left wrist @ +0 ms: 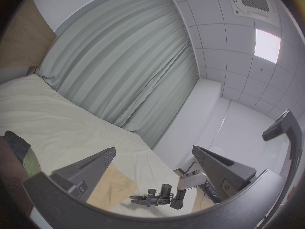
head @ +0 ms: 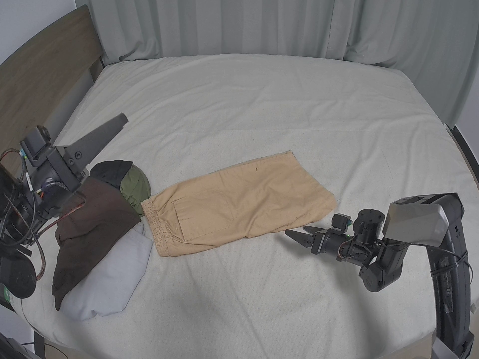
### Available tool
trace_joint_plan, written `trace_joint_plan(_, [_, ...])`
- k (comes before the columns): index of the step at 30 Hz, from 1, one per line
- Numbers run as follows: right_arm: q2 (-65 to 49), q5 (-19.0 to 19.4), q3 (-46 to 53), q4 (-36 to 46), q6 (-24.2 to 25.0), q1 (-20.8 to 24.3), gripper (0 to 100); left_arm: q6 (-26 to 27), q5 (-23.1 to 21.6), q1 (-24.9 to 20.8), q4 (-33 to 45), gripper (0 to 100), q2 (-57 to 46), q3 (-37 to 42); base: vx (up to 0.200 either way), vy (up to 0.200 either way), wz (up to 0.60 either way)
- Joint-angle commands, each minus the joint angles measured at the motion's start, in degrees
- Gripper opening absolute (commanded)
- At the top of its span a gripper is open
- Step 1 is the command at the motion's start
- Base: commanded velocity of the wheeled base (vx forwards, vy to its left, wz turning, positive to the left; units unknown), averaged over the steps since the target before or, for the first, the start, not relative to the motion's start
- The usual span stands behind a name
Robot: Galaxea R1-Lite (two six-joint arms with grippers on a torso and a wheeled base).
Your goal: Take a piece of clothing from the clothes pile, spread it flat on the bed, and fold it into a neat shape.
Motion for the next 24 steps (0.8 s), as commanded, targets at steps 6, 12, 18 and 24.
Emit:
trace_joint_plan(6, [3.0, -0.1, -2.8, 0.8, 1.1, -0.1, 100, 8.2, 0.1, 0.1, 0.0, 100, 5.4, 2.5, 0.0, 0.0, 0.0])
trace_joint_plan(12, [4.5, -0.2, -5.7, 0.9, 3.5, 0.0, 100, 12.0, 0.1, 0.0, 0.0, 100, 6.5, 3.3, 0.0, 0.0, 0.0])
trace_joint_plan(18, [5.7, -1.8, -9.5, 2.3, 6.4, 0.2, 100, 14.7, 0.4, 0.5, -0.1, 100, 8.9, 3.3, 0.0, 0.0, 0.0])
trace_joint_plan(24, [5.8, -2.8, -12.5, 5.8, 8.5, 1.1, 100, 16.0, 0.3, 0.3, 0.0, 100, 9.3, 3.4, 0.0, 0.0, 0.0])
